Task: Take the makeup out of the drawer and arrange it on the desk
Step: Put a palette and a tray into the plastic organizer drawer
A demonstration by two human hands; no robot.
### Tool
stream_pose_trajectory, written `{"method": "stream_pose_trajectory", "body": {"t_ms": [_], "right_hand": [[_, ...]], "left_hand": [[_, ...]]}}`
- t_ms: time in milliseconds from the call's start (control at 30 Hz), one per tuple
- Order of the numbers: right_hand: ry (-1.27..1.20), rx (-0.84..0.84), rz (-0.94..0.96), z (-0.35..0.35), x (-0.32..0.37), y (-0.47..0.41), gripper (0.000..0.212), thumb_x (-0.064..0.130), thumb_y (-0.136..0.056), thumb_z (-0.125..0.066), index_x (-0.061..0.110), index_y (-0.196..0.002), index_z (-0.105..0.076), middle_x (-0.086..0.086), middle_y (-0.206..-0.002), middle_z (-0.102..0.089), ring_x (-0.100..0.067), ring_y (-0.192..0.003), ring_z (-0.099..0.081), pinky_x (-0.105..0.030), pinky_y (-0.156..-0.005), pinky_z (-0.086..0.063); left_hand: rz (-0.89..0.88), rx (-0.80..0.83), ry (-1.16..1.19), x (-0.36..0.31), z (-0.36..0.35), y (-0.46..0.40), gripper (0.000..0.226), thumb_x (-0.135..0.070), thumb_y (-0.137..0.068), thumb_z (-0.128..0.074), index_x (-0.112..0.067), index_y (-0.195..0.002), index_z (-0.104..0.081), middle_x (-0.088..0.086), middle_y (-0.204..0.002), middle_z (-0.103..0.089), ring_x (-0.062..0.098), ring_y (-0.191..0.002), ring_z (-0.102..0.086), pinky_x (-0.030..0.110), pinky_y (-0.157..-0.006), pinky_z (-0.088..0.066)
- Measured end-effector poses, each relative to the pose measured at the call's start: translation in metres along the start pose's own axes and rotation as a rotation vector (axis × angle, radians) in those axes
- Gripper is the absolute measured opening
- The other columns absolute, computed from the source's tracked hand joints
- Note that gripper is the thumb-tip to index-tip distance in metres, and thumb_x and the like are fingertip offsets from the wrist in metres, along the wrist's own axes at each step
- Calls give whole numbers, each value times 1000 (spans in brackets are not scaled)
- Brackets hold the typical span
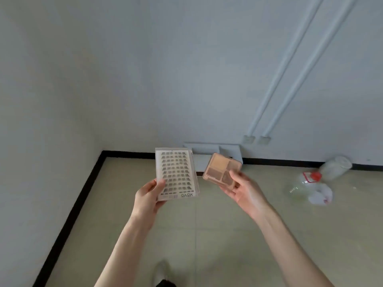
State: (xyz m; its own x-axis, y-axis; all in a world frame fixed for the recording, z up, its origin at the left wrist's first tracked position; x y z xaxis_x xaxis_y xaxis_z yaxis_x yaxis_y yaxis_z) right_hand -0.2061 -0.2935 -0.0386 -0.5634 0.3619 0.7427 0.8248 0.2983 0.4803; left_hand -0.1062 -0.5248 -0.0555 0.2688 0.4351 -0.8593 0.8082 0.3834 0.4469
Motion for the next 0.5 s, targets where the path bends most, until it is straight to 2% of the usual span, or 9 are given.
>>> {"method": "stream_pose_trajectory", "body": {"t_ms": [100,200,267,400,500], "right_hand": [[-54,-179,100,79,41,8,15,14,-89,-58,7,-101,-64,-8,-90,-73,-18,-80,-70,-30,-74,-52],[-152,-318,173,151,72,25,16,14,-90,-57,5,-99,-66,-10,-92,-72,-16,-78,-70,-25,-66,-54],[-230,-405,224,197,93,36,16,10,-90,-54,4,-97,-67,-10,-89,-72,-13,-69,-68,-23,-59,-54],[-356,-556,327,281,137,54,18,10,-90,-53,5,-89,-70,-9,-84,-73,-13,-70,-69,-25,-66,-52],[-481,-688,381,335,162,71,15,10,-90,-54,4,-89,-68,-6,-73,-72,-10,-58,-66,-25,-64,-54]], "left_hand": [[58,151,-46,13,-83,-26,13,-17,-87,-60,-10,-96,-67,0,-82,-73,10,-73,-68,21,-61,-53],[141,308,-104,36,-166,-44,14,-17,-87,-60,-11,-98,-67,3,-87,-73,13,-77,-69,24,-66,-52],[180,411,-165,49,-224,-57,17,-18,-86,-61,-12,-100,-67,4,-89,-73,15,-80,-68,27,-69,-50],[189,611,-294,64,-349,-83,24,-19,-86,-61,-9,-108,-65,8,-96,-72,18,-82,-67,28,-67,-51],[218,723,-359,76,-440,-92,24,-18,-87,-60,-9,-108,-65,9,-96,-71,19,-81,-67,30,-66,-52]]}}
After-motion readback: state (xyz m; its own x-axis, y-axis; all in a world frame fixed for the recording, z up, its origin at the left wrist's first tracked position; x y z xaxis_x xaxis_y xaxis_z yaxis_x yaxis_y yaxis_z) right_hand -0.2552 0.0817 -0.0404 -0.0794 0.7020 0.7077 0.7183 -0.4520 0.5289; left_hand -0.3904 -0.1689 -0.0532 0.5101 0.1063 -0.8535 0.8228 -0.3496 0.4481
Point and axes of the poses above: each hand's wrist, its own y-axis away from the middle knuckle, its own z-axis out of the back of the hand, x = y × z, the point moved 9 cm from there along -y, towards the middle knuckle
